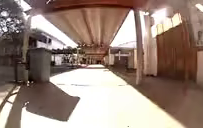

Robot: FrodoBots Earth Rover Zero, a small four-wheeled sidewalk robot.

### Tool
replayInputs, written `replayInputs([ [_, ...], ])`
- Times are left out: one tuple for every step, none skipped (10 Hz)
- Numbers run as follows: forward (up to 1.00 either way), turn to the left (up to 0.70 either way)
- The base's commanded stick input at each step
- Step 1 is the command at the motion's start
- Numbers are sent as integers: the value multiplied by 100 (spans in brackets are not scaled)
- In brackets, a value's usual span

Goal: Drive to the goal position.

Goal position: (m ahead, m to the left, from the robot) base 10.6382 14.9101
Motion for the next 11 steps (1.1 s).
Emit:
replayInputs([
  [50, 0],
  [50, 0],
  [50, 0],
  [50, 0],
  [50, 0],
  [50, 0],
  [50, 0],
  [50, 0],
  [50, 0],
  [50, 0],
  [50, 0],
])
